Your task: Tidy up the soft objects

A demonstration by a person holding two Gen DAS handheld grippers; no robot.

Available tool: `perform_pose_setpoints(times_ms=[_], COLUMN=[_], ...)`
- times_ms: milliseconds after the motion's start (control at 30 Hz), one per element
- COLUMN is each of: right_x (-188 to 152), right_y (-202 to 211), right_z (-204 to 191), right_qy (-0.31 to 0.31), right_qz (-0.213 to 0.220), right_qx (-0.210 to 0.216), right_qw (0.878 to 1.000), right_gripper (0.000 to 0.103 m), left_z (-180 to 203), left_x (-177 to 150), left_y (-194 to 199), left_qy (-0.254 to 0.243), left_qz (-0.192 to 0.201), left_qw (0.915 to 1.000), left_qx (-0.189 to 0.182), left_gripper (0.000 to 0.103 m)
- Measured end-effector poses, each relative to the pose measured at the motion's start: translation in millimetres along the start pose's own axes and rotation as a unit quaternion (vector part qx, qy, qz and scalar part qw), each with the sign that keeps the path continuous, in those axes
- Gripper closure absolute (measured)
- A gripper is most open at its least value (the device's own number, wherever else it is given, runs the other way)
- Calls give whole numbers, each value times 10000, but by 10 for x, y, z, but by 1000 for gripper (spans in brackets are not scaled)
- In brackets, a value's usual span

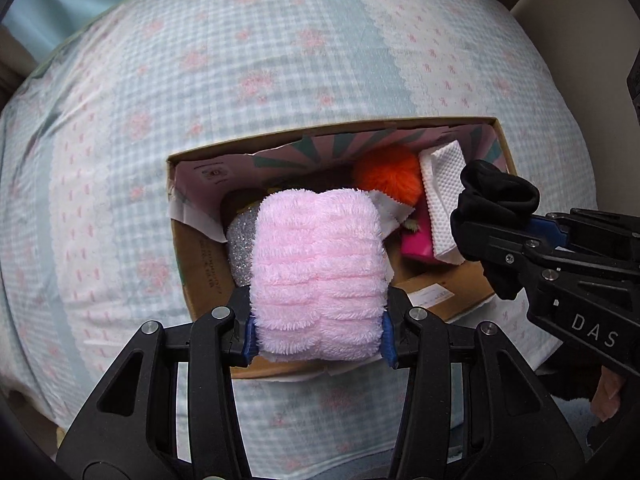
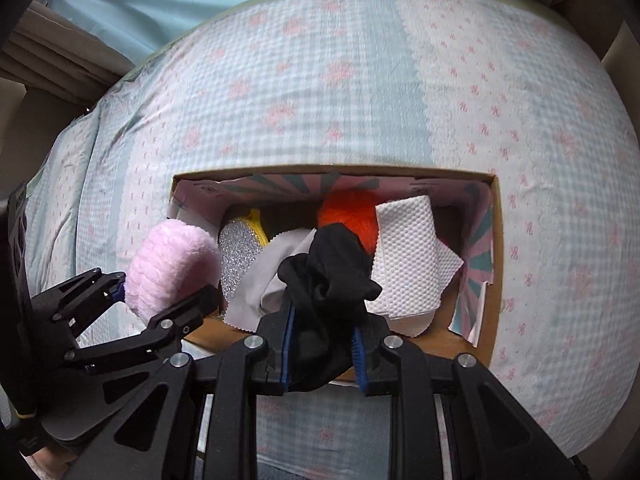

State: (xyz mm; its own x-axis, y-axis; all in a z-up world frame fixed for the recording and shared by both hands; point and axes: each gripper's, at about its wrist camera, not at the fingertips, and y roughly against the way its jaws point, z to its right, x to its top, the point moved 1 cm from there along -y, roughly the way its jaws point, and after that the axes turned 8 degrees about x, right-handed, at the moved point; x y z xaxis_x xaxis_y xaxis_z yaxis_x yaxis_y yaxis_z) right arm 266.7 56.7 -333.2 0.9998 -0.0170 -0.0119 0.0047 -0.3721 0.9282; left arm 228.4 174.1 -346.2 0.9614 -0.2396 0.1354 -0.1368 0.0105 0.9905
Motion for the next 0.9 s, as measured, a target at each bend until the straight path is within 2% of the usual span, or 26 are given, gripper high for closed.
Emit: perform_pose_setpoints(times_ms=[133,267,300,333,367,400,433,467,500,667,900], right_x=[68,107,120,129,143,155,161,170,179,159,76], right_y=[-185,-286,-306,-322,-334,-323,-313,-304,-302,-269,-169], right_z=[85,155,168,175,184,212,250,289,328,383,337], right_qy=[-258,-437,-456,-477,-504,-537,-570,-619,-682,-804,-766], right_qz=[-288,-400,-404,-392,-347,-287,-240,-220,-216,-222,-98], right_qx=[113,144,147,133,65,-117,-294,-317,-299,-345,-317], right_qw=[9992,9981,9980,9980,9981,9981,9977,9973,9970,9959,9965], right_gripper=[81,81,81,76,70,60,41,23,0,0,0], left_z=[-17,0,4,9,20,15,-1,-22,-42,-34,44], left_x=[167,296,315,330,334,328,312,287,257,160,79], left_y=[-198,-296,-317,-345,-385,-429,-468,-507,-520,-520,-362], left_qy=[3,-157,-184,-210,-243,-260,-270,-253,-206,-177,-201], left_qz=[-178,-257,-280,-335,-431,-513,-575,-649,-663,-697,-541], left_qw=[9998,9995,9994,9992,9987,9979,9971,9971,9975,9971,9977], left_qx=[-23,49,43,53,76,284,408,302,158,232,343], left_gripper=[62,61,55,51,41,20,6,0,0,0,0])
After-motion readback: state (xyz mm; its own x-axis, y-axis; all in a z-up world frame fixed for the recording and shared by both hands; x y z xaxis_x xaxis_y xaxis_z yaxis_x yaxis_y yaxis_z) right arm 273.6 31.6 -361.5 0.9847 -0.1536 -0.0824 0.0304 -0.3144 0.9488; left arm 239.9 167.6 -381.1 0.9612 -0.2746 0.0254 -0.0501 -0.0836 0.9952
